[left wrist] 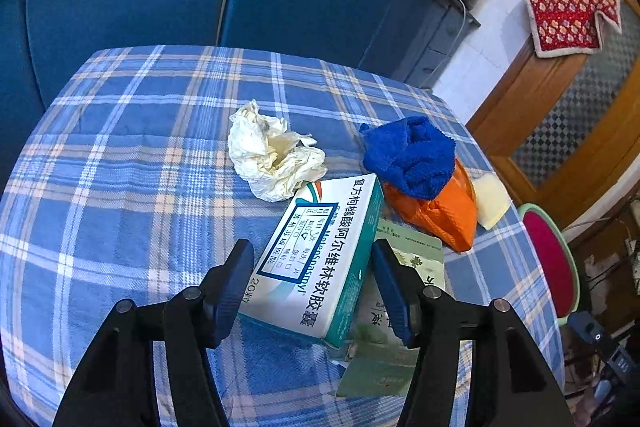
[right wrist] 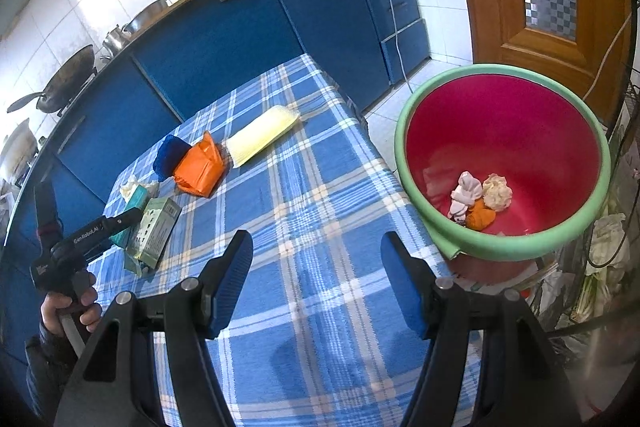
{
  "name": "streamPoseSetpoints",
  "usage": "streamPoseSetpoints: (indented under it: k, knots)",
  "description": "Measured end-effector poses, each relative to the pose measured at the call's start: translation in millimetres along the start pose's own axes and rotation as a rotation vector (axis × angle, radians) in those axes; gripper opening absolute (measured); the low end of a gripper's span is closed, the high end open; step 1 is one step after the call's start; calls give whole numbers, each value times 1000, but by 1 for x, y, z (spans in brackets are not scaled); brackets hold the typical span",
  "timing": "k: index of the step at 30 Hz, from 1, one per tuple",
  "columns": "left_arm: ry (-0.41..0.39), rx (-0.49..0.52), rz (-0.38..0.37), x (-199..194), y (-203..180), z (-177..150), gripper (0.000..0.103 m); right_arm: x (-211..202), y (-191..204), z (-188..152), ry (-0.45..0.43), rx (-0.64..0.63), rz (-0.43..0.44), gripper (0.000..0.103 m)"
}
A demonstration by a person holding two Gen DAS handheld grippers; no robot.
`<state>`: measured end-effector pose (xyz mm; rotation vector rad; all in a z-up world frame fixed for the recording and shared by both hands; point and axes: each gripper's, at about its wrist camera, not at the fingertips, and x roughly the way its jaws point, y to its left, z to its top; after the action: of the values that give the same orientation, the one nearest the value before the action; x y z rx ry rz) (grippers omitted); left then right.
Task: Collect trash
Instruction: 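Grasp the teal-and-white medicine box with the left gripper, then grasp the green box with the right gripper while the left holds the medicine box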
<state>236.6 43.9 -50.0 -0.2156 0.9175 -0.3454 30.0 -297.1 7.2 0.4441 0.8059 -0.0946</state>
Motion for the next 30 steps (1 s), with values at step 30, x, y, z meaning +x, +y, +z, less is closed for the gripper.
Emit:
streamPoseSetpoints:
  k: [30]
  knots:
    - [-187, -210, -23, -106, 41, -37, 57, 33, 100, -10, 72, -162, 117, 69]
